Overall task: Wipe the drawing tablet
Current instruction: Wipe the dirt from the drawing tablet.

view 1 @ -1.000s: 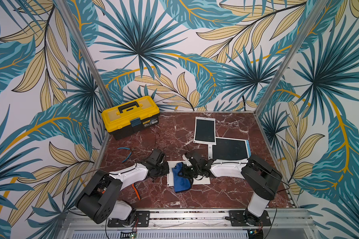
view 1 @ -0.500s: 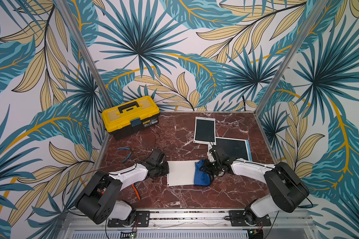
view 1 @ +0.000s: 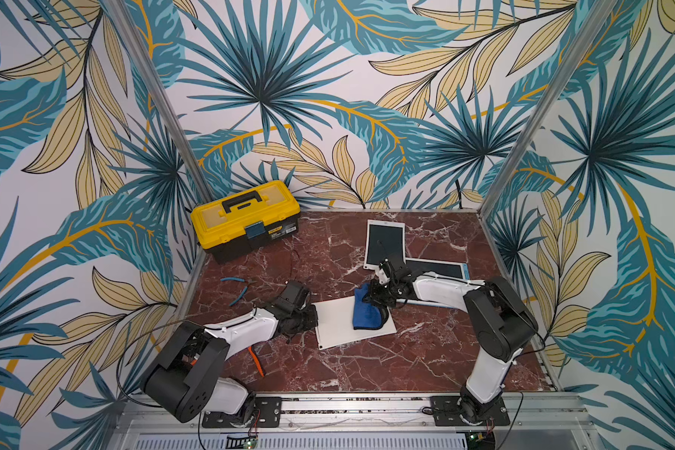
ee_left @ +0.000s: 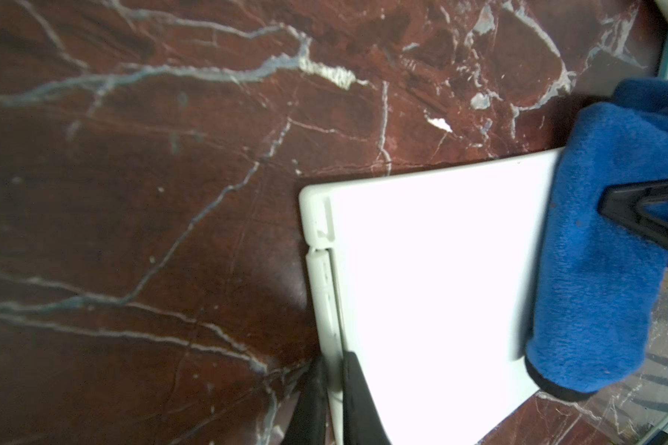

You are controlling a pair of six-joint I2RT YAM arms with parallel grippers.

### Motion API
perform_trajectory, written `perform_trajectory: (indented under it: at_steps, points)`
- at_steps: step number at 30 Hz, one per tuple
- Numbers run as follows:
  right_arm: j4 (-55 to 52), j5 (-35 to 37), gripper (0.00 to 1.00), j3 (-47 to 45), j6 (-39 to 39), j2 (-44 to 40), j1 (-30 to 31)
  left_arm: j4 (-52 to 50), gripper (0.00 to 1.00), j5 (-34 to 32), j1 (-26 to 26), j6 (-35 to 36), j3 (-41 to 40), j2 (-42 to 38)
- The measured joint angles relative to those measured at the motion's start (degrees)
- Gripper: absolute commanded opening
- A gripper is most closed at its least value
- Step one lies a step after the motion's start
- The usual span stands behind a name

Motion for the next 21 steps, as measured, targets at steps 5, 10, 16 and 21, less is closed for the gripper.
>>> perform_trajectory:
  at_steps: [5,10,16,21]
  points:
    - [-0.02,-0.07,0.22,4.63,0.02,3.74,7.52,0.00,0.10,0.02,0.00,-0.04,0.00,-0.02]
    - [0.09,-0.59,0.22,7.06,-0.02,5.86,12.96,0.00,0.10,0.00,0.00,-0.02,0.00,-0.02]
    - [2.21,-0.66,0.22,3.21,-0.52,3.69,14.01,0.09,0.10,0.15,0.00,0.04,0.00,0.02]
    - [5.16,-2.40,0.22,-8.74,0.46,-4.72,10.25,0.15,0.10,0.33,-0.04,0.20,0.00,0.09]
